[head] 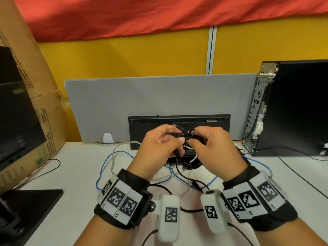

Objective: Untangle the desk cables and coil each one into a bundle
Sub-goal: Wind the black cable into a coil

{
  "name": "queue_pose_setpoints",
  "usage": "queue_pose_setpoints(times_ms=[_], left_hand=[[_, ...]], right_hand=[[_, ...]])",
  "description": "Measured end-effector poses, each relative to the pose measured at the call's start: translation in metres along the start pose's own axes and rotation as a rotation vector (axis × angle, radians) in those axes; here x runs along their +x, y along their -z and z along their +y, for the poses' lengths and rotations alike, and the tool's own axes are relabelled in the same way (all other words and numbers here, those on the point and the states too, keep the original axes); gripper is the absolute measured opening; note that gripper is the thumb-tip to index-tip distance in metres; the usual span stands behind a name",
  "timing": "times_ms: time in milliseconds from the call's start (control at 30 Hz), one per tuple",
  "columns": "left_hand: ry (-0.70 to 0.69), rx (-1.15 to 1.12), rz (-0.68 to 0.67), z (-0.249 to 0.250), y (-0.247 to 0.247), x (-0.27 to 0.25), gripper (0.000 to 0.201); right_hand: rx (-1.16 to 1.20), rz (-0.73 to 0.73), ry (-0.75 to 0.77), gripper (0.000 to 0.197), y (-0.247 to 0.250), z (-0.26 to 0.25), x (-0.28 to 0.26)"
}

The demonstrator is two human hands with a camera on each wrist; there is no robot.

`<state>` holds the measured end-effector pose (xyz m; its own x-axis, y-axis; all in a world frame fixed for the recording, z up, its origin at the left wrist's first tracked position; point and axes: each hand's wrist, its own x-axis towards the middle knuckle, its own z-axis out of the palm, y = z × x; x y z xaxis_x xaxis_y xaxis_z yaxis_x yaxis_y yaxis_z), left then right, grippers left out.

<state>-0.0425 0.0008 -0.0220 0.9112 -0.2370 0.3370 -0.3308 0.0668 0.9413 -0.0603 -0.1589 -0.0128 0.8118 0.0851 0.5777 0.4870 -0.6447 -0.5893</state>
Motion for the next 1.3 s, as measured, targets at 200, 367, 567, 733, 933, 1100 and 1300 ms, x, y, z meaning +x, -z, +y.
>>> queue_pose_setpoints(times_ms=[200,367,567,733,933,1100,1300], left_hand=[[-0.064,-0.032,-0.048,0.001,-0.001,-0.001,0.012],[-0.103,-0.02,0.026,-0.002,-0.002,0.002,0.013],[-0.028,-0.125,-0.014,0.0,-0.007,0.001,0.015],[0.019,-0.146,0.06,0.0,0.002,0.004,0.013],[-0.007,-0.182,0.144,0.003,0.008,0.009,0.01],[-0.051,-0.118,0.217,0.001,0.01,0.01,0.011],[-0.068,0.069,0.31,-0.009,0.025,0.014,0.012]], right_hand=[[0.01,-0.017,0.011,0.018,-0.003,-0.003,0.0],[0.208,-0.248,-0.093,0.018,-0.005,-0.001,0.001],[0.026,-0.142,0.043,0.019,-0.011,0.0,-0.002],[0.078,0.073,0.133,0.031,-0.008,0.0,-0.002],[0.402,0.227,0.141,0.009,-0.009,-0.004,-0.001],[0.98,0.037,-0.258,0.021,-0.011,-0.007,-0.001],[1.547,-0.067,-0.569,0.026,0.014,-0.005,0.009]])
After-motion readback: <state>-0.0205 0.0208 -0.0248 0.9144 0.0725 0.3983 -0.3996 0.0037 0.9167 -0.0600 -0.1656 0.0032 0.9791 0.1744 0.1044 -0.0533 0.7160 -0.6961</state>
